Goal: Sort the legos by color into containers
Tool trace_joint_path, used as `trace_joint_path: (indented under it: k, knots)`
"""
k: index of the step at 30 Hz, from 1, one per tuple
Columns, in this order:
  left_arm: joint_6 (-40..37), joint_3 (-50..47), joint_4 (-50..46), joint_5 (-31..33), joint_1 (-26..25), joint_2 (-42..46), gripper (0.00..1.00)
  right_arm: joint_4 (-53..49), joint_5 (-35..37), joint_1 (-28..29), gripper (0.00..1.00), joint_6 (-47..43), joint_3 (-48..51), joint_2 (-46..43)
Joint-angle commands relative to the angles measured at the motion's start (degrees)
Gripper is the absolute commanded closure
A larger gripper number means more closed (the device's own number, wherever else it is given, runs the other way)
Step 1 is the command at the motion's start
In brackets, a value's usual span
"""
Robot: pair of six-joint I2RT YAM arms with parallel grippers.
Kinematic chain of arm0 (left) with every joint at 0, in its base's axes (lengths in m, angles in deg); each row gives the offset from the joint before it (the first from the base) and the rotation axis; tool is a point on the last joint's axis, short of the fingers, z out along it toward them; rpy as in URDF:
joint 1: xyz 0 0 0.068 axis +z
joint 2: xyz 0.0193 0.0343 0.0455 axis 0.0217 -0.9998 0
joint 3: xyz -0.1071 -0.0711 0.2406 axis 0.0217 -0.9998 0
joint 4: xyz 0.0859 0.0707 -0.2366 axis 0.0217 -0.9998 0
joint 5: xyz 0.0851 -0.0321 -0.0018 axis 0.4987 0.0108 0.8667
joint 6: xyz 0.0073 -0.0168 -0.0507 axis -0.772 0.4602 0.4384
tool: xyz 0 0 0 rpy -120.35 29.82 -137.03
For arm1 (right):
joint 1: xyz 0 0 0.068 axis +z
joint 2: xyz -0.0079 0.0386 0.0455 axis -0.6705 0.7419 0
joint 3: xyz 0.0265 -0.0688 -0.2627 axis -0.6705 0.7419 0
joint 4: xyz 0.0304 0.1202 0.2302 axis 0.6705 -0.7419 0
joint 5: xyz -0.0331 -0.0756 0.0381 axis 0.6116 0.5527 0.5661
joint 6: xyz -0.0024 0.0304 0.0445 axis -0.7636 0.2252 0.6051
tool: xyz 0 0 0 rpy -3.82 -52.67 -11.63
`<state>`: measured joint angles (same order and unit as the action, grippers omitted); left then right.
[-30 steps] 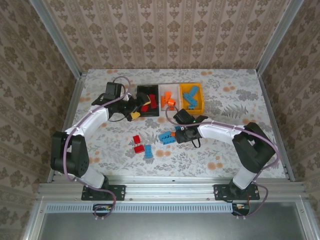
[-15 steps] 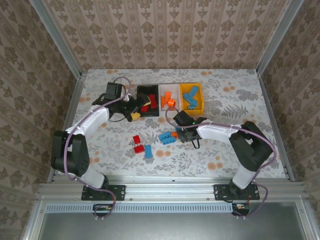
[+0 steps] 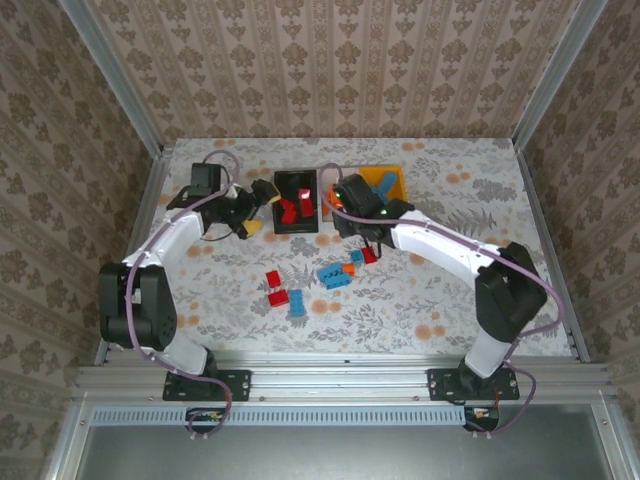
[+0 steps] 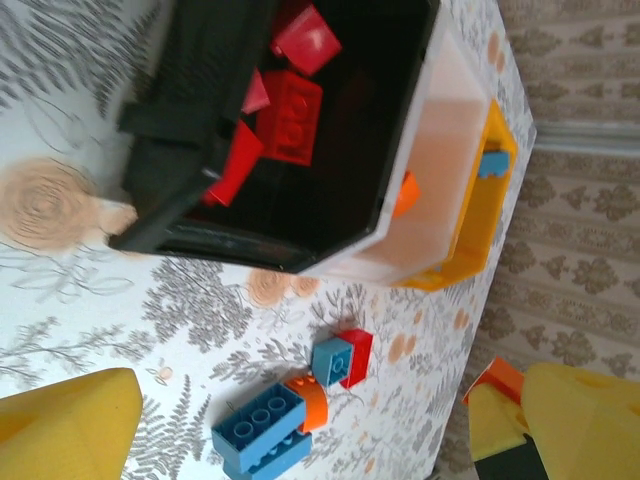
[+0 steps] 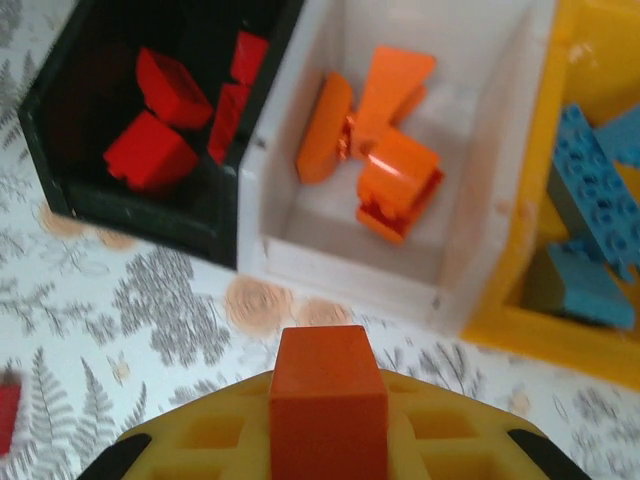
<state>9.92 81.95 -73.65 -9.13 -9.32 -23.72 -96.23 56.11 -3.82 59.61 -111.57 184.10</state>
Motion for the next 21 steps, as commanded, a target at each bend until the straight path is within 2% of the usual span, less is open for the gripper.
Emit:
trace_joint_path:
  k: [1, 15, 21]
  knots:
    - [0.42, 1.35, 0.23, -0.87, 2.22, 0.66, 0.01, -0.86, 0.27, -0.48, 0.77, -1.76, -5.71, 5.12]
    - [1.21, 1.11, 1.08, -1.51, 3.33, 0.30, 0.01, -6.50, -0.79, -5.84, 0.77, -1.70, -23.19, 21.95]
    - [1.36, 0.91, 1.49, -1.86, 3.33, 0.09, 0.01, -9.07, -1.54, -7.34, 0.75, -2.38, -27.80, 27.04]
